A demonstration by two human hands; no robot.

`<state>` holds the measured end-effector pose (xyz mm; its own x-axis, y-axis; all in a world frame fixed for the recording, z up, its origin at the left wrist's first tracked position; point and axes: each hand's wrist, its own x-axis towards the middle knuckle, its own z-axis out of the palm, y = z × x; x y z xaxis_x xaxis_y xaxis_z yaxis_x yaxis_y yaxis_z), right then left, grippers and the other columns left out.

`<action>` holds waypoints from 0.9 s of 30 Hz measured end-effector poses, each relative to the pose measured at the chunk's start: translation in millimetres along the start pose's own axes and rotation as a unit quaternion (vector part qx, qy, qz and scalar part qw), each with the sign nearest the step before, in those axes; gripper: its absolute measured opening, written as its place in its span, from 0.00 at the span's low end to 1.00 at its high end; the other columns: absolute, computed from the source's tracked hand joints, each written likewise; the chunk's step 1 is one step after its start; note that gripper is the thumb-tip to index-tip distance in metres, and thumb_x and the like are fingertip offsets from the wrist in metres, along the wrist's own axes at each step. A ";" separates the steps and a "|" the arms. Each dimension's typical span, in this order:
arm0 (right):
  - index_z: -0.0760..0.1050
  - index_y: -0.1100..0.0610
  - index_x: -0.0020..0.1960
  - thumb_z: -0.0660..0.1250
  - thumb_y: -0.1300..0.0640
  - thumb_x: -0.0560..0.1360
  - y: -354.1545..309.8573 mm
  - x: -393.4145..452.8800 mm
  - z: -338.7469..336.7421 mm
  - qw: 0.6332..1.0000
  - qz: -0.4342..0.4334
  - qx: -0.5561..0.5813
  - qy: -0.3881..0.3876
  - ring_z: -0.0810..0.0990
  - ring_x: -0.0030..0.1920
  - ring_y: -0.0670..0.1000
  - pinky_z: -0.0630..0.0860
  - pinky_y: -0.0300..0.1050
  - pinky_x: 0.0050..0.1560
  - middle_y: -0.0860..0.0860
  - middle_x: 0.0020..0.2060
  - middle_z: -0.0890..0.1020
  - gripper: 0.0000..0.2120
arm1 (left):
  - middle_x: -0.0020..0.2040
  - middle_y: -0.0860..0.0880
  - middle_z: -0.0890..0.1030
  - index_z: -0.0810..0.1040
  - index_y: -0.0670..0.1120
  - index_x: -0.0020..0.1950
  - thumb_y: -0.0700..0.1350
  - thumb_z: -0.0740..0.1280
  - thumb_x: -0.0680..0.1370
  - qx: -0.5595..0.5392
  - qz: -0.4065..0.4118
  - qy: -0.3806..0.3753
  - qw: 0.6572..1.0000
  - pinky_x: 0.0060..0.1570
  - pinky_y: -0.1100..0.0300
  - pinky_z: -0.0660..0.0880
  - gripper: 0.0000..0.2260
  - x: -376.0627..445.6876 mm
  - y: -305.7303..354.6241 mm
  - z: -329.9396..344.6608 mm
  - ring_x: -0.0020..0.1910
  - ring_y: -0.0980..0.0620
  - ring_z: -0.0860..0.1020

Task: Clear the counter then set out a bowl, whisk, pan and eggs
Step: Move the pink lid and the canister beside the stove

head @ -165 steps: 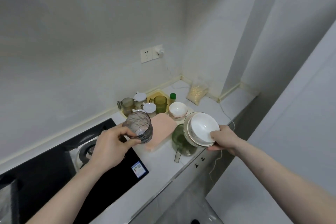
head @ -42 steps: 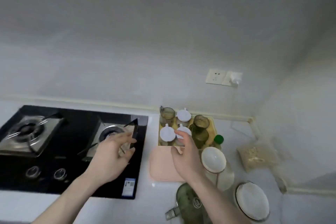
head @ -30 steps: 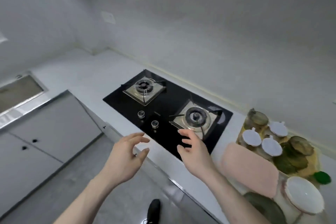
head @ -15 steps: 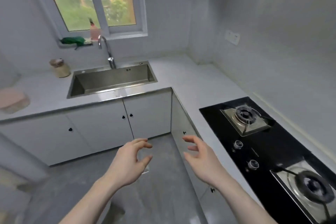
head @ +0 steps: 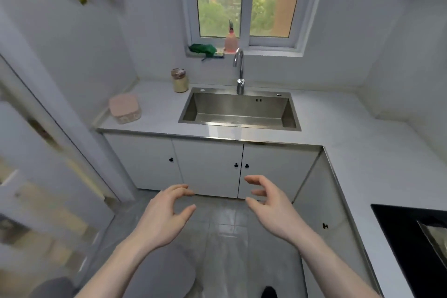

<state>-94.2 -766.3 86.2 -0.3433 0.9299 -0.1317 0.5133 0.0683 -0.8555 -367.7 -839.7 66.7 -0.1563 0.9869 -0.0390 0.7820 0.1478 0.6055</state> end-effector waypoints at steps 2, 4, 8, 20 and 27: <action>0.71 0.41 0.68 0.65 0.56 0.79 -5.4 27.3 2.4 1.000 -0.012 0.001 -0.019 0.74 0.63 0.36 0.72 0.32 0.54 0.35 0.66 0.74 0.20 | 0.69 0.62 0.75 0.79 0.62 0.59 0.56 0.71 0.77 0.003 -0.012 0.014 1.000 0.67 0.61 0.67 0.11 11.1 -7.3 -6.9 0.69 0.59 0.73; 0.71 0.40 0.68 0.65 0.56 0.80 -9.5 58.6 2.6 0.999 -0.028 0.003 -0.042 0.74 0.62 0.34 0.72 0.31 0.51 0.35 0.66 0.73 0.19 | 0.68 0.62 0.75 0.80 0.61 0.59 0.55 0.71 0.77 0.003 -0.032 0.030 0.999 0.66 0.62 0.67 0.11 29.3 -12.2 -12.7 0.68 0.59 0.74; 0.70 0.39 0.68 0.64 0.55 0.80 -10.8 118.5 -7.1 0.996 -0.043 0.017 -0.077 0.72 0.63 0.33 0.73 0.29 0.46 0.35 0.66 0.73 0.19 | 0.69 0.60 0.76 0.79 0.62 0.58 0.54 0.72 0.77 0.007 -0.059 0.061 0.996 0.67 0.60 0.68 0.10 77.6 -11.5 -22.0 0.69 0.57 0.74; 0.73 0.37 0.64 0.65 0.56 0.79 -22.9 292.5 -69.9 0.990 -0.024 0.059 -0.130 0.77 0.58 0.42 0.80 0.36 0.41 0.37 0.59 0.76 0.19 | 0.70 0.59 0.75 0.79 0.61 0.60 0.55 0.72 0.77 0.003 -0.106 0.102 0.989 0.67 0.57 0.67 0.12 226.4 25.1 -26.4 0.70 0.55 0.73; 0.72 0.38 0.67 0.65 0.55 0.79 -38.5 365.3 -43.8 0.979 -0.039 0.045 -0.197 0.74 0.63 0.34 0.73 0.30 0.41 0.34 0.63 0.74 0.19 | 0.72 0.56 0.75 0.78 0.60 0.62 0.55 0.72 0.77 0.002 -0.170 0.130 0.977 0.69 0.53 0.68 0.14 277.3 -9.6 -50.9 0.72 0.52 0.72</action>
<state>-205.0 -413.4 92.9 -0.6645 0.7099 -0.2333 0.4091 0.0844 -0.9086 -449.2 -570.7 90.5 -0.5553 0.8310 -0.0335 0.6608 0.4653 0.5890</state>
